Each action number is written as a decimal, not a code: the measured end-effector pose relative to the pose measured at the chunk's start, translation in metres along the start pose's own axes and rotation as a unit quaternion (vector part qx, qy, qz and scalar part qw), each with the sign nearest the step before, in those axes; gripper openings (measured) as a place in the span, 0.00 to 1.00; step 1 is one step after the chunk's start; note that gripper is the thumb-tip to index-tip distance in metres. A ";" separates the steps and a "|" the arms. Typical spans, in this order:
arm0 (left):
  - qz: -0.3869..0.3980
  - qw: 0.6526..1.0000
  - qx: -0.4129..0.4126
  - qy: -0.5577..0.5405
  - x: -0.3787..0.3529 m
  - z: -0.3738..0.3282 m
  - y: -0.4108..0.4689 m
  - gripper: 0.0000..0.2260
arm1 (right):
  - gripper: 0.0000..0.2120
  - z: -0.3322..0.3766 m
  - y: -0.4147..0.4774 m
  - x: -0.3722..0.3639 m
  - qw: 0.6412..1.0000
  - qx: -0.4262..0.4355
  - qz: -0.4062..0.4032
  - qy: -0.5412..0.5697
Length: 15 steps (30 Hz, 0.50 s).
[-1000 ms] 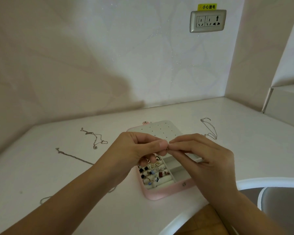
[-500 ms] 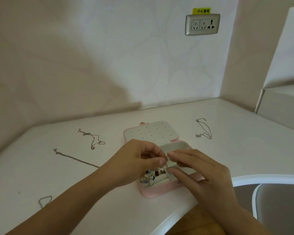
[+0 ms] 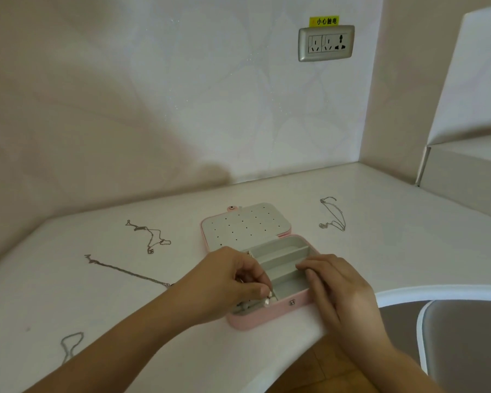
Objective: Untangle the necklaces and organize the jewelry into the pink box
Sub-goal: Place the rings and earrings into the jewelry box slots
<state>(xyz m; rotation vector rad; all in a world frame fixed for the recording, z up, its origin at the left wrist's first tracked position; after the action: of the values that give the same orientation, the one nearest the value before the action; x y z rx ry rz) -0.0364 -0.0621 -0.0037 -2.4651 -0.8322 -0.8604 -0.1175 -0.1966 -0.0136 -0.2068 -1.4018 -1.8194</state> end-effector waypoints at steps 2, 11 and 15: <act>-0.008 1.000 0.005 0.011 0.001 -0.001 0.001 0.04 | 0.13 -0.001 -0.001 0.000 1.000 -0.001 -0.004 0.001; -0.023 0.998 0.043 0.039 0.005 0.000 0.004 0.04 | 0.14 -0.001 0.000 -0.002 1.000 0.000 -0.007 -0.005; -0.054 0.997 0.059 0.024 0.007 0.003 0.003 0.05 | 0.14 -0.001 0.000 -0.002 1.000 -0.001 -0.005 -0.006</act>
<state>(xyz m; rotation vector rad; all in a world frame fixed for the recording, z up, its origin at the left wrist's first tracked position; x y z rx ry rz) -0.0285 -0.0601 -0.0013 -2.3071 -0.9786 -0.8787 -0.1158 -0.1967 -0.0156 -0.2114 -1.4115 -1.8311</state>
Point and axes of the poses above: each hand's wrist, its own y-axis towards the middle knuckle, its own x-axis out of the back of the hand, z = x × y, the point moved 10 cm from there along y, towards the middle knuckle, and after that the axes turned 9 degrees about z, right-handed, at the moved point
